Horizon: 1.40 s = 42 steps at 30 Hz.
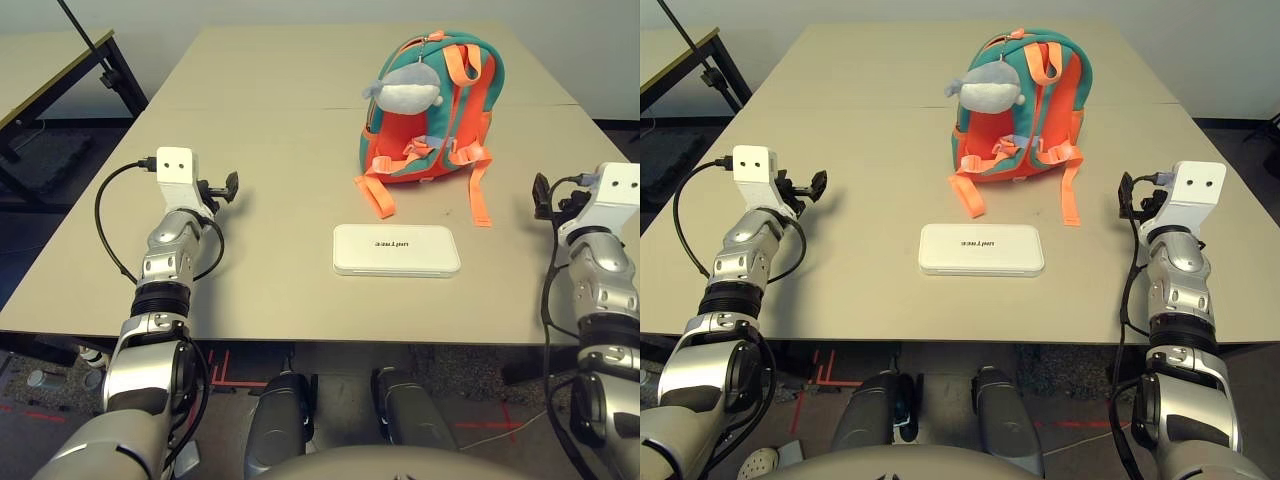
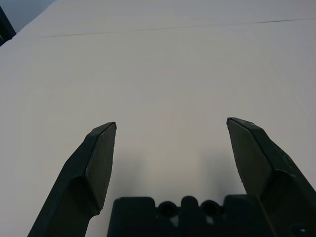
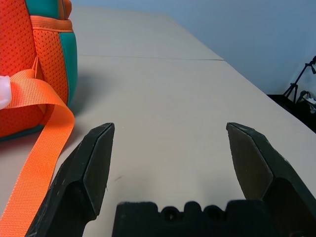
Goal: Put the pencil case into the backpack and zip it.
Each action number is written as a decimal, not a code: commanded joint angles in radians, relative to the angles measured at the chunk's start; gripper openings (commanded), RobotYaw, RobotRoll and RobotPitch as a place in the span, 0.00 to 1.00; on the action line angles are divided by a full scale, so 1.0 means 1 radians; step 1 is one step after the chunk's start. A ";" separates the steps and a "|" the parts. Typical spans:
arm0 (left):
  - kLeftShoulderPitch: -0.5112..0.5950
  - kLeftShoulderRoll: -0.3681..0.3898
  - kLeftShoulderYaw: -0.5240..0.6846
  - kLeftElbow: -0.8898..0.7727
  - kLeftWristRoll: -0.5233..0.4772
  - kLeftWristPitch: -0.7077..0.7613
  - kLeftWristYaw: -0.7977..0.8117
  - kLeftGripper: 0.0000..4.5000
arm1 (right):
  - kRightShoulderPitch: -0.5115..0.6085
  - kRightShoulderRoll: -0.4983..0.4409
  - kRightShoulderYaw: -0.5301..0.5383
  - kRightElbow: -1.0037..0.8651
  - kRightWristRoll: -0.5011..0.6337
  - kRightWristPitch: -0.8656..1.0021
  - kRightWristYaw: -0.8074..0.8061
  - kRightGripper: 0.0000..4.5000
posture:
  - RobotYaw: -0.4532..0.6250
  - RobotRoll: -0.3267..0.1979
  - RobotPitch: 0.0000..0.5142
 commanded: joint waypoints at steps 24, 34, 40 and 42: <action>-0.001 -0.025 -0.007 -0.263 -0.090 0.224 -0.096 1.00 | 0.012 0.006 0.035 -0.025 -0.014 -0.010 0.000 0.99 | 0.28 0.62 0.22; -0.010 -0.024 0.013 -0.464 -0.312 0.688 -0.188 1.00 | 0.008 0.000 0.045 -0.042 -0.002 0.027 0.050 0.99 | 0.28 0.62 0.23; -0.016 -0.013 0.031 -0.517 -0.440 0.973 -0.205 1.00 | 0.030 -0.005 0.065 -0.091 -0.001 0.062 0.117 0.99 | 0.28 0.62 0.24; -0.016 -0.010 0.039 -0.523 -0.485 1.092 -0.206 1.00 | 0.051 -0.014 0.086 -0.129 -0.006 0.081 0.162 0.99 | 0.28 0.62 0.25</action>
